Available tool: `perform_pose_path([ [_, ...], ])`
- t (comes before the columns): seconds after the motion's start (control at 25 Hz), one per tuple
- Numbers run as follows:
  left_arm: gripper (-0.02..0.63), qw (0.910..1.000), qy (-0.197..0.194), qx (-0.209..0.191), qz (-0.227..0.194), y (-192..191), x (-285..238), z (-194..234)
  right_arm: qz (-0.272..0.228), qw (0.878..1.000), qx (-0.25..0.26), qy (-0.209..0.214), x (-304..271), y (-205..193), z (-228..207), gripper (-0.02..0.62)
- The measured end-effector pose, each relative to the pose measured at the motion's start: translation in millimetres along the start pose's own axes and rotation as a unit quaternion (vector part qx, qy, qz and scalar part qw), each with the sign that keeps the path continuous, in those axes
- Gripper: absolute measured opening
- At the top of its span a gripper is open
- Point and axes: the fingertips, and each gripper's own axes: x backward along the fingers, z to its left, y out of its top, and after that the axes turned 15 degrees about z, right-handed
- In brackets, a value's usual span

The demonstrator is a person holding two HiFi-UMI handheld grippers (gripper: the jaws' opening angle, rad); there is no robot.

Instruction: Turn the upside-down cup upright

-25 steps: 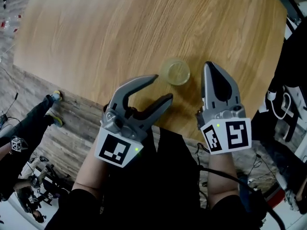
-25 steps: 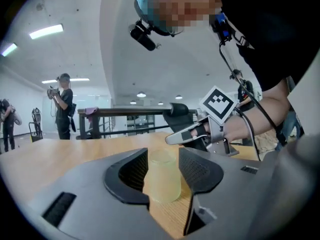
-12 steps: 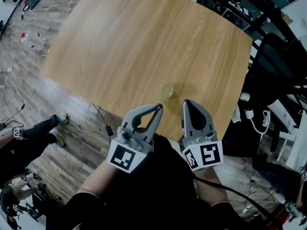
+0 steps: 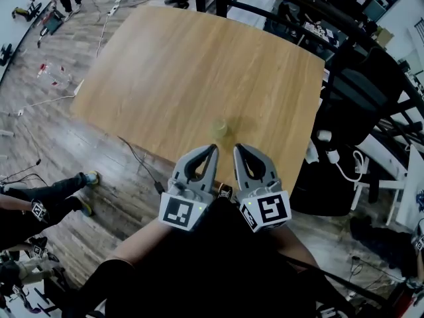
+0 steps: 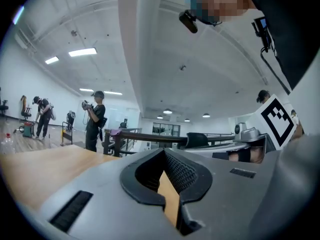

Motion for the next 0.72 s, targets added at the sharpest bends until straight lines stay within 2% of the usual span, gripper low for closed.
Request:
perform_pose_path([
  [0.36,0.008,0.9988,0.030,-0.033,-0.021,27,5,-34,-0.031,0.999,0.033,0.009,39,20,-3,0.014],
  [0.52,0.008,0.9984,0.044,-0.027,-0.023,27,5,-42,-0.037,0.998,0.041,0.014,48,21,-5,0.014],
  [0.72,0.008,0.9983,0.038,-0.037,-0.024,36,4,-47,-0.037,0.998,0.047,0.016,55,21,-5,0.014],
])
